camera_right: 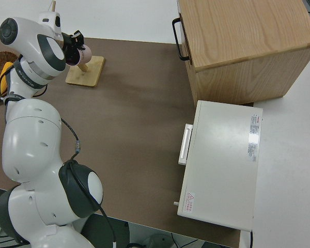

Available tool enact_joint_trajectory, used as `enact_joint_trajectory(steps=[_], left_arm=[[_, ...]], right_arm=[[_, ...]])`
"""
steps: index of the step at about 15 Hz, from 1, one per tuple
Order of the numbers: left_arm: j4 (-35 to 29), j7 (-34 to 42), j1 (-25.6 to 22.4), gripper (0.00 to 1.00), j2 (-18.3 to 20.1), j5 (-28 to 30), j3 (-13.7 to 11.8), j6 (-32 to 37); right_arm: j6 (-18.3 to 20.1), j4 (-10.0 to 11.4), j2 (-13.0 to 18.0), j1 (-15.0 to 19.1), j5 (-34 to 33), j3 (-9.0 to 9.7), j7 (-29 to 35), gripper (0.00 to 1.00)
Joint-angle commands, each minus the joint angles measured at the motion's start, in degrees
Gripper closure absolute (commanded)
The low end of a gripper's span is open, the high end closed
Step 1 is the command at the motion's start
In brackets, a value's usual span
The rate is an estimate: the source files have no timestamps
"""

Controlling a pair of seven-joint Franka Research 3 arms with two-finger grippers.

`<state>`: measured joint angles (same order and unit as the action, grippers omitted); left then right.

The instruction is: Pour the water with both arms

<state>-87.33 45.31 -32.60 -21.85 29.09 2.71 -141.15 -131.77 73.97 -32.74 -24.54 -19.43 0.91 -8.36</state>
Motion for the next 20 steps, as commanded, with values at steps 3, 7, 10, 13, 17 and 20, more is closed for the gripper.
enact_joint_trajectory(steps=[3,7,10,13,17,20], left_arm=[[0.1,-0.4,0.2,1.0,2.2,0.4,-0.3,1.7],[0.2,-1.1,0.2,1.0,3.1,0.2,-0.8,3.2],[0.2,-1.4,0.2,1.0,3.7,-0.1,-0.9,4.0],[0.2,-2.1,0.2,1.0,4.5,-1.0,-0.9,4.7],[0.2,-3.0,0.1,1.0,6.2,-1.4,-1.0,7.2],[0.2,-6.2,0.2,1.0,7.5,-5.5,-0.7,8.2]], right_arm=[[2.0,1.5,2.0,0.4,-0.2,0.15,0.4,1.0],[3.1,1.5,2.9,0.7,-0.3,0.15,0.0,1.0],[3.8,1.8,3.5,1.3,-0.1,0.15,-2.0,1.0],[3.9,2.6,3.9,2.3,-0.1,0.15,-3.2,1.0],[5.2,3.9,5.7,3.4,-0.2,0.15,-4.7,1.0],[6.9,5.5,7.3,4.8,-0.2,0.15,-7.0,1.0]])
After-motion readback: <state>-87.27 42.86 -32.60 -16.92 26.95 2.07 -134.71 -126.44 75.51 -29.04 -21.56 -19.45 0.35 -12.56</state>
